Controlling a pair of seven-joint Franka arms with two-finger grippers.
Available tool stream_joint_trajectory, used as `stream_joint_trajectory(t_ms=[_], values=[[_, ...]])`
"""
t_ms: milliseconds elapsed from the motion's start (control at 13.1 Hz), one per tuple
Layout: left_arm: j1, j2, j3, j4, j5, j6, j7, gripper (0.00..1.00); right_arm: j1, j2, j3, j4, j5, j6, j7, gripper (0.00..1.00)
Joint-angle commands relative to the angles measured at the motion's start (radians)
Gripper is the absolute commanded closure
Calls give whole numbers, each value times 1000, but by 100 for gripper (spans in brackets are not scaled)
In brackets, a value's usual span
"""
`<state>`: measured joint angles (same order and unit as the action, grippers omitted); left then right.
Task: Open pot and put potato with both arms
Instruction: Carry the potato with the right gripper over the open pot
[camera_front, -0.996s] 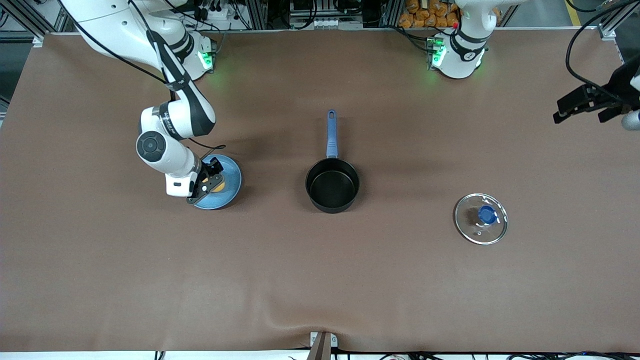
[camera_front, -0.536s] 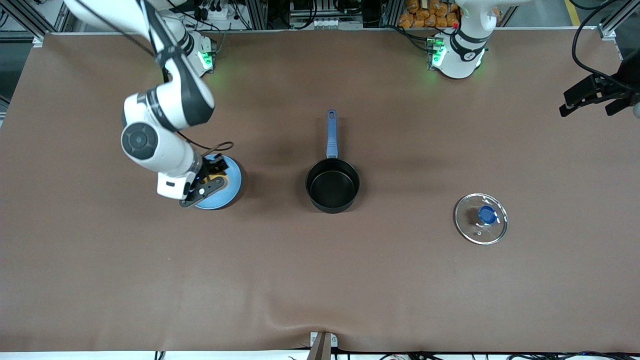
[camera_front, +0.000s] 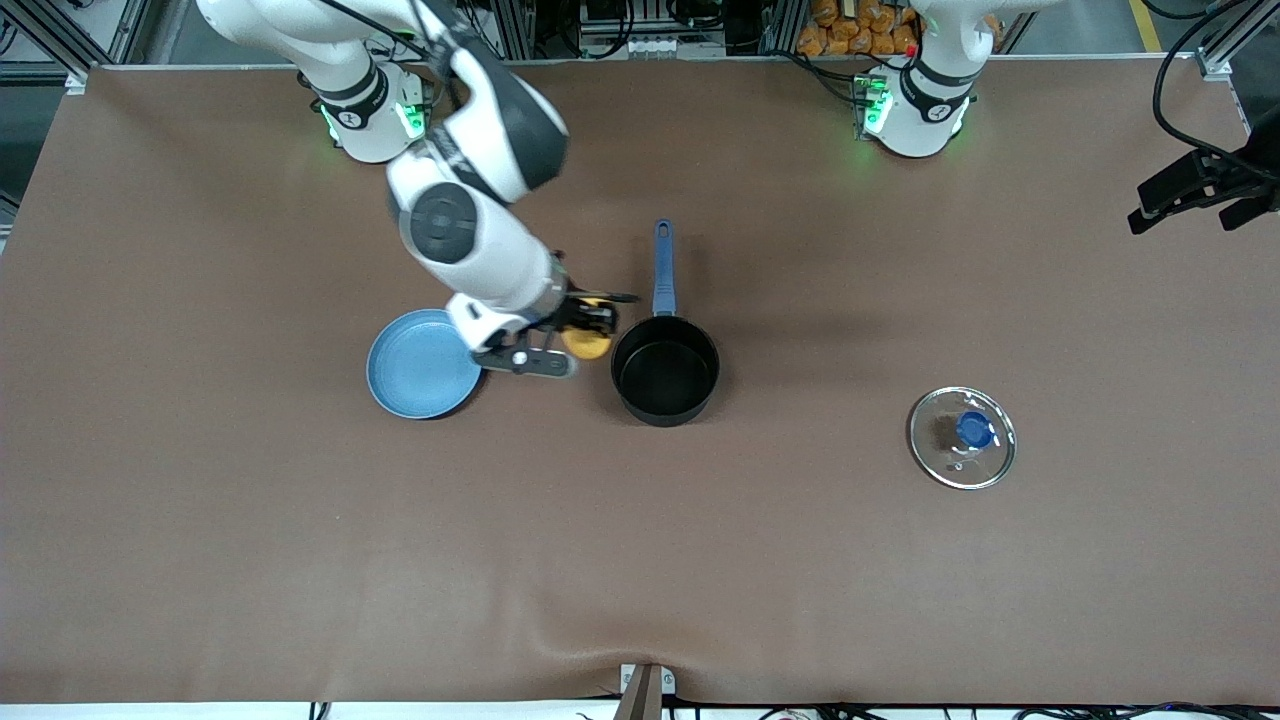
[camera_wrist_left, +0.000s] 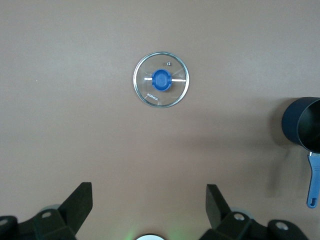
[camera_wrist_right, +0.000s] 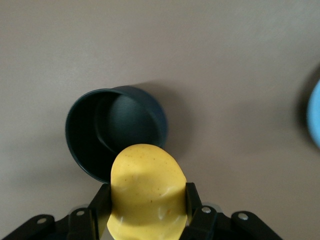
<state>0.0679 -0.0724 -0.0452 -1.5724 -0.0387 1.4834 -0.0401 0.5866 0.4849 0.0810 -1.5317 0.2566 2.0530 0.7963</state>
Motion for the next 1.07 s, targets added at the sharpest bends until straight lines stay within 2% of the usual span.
stream_joint_trajectory(t_ms=[0,153,383,766,920,996], values=[[7,3,2,8,-10,-20,15,0,50,135,-13,94,-5,105,128,100],[6,14,2,11,-10,-20,13,0,81,179,-17,100,-34,170,130,100],[9,13,2,9,-10,-20,20,0,99,244,-18,163,-85,177,133,100],[9,11,2,11,-12,-20,17,0,113,300,-20,170,-134,193,135,99],[7,13,2,9,-12,-18,12,0,121,323,-20,170,-134,231,135,89],[7,13,2,8,-12,-18,12,0,124,327,-20,170,-134,231,138,80]])
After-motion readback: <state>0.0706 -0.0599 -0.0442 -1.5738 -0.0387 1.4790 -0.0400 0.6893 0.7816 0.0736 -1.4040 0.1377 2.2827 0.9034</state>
